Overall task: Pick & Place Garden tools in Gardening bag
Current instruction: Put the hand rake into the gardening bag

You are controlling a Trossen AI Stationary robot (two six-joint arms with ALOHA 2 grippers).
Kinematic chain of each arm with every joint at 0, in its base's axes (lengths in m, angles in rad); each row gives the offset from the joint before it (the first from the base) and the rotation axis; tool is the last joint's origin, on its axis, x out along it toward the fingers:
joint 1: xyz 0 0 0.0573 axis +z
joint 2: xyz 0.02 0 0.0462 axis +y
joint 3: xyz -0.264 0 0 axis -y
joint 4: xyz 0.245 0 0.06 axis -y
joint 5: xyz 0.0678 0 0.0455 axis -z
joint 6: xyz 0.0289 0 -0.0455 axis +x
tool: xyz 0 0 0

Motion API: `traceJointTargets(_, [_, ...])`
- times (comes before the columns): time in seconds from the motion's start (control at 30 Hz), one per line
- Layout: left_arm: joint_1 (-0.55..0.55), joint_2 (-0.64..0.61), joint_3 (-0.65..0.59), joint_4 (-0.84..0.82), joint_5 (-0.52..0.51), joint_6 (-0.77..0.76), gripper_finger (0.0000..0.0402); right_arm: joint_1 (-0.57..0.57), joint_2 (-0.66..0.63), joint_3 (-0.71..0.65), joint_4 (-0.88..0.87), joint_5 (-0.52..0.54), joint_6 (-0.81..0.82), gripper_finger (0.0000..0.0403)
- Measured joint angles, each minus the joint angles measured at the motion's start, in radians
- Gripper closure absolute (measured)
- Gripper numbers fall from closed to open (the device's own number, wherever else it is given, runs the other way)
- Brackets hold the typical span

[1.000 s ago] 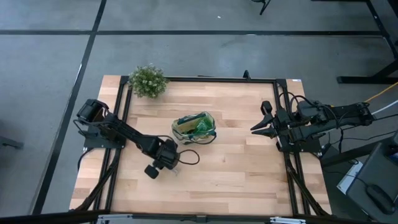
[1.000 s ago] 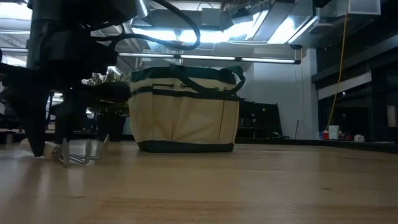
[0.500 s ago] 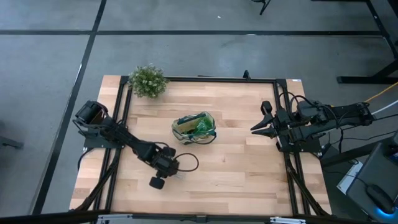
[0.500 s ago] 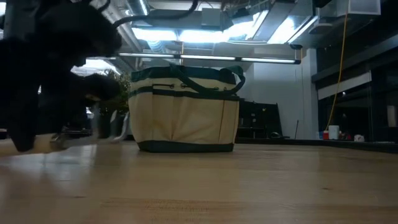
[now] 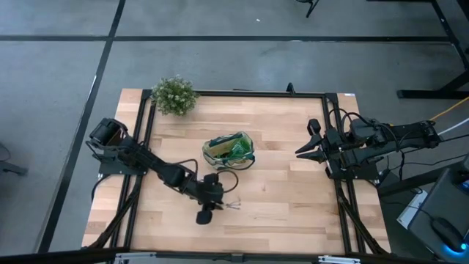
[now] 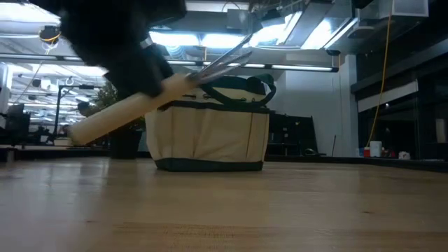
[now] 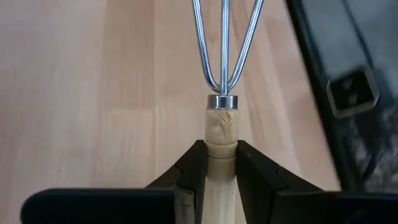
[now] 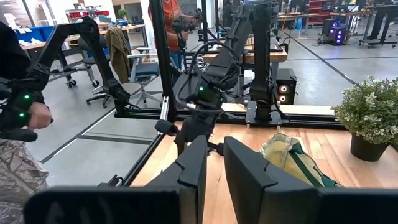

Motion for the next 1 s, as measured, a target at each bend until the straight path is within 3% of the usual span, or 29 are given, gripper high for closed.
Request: traceJointTargets(1.0, [0.196,0.0,0.0,0.533,-0.033,-0.017,0.0337,0.0,0.0,0.0,-0.003,0.0,0.0,0.0343])
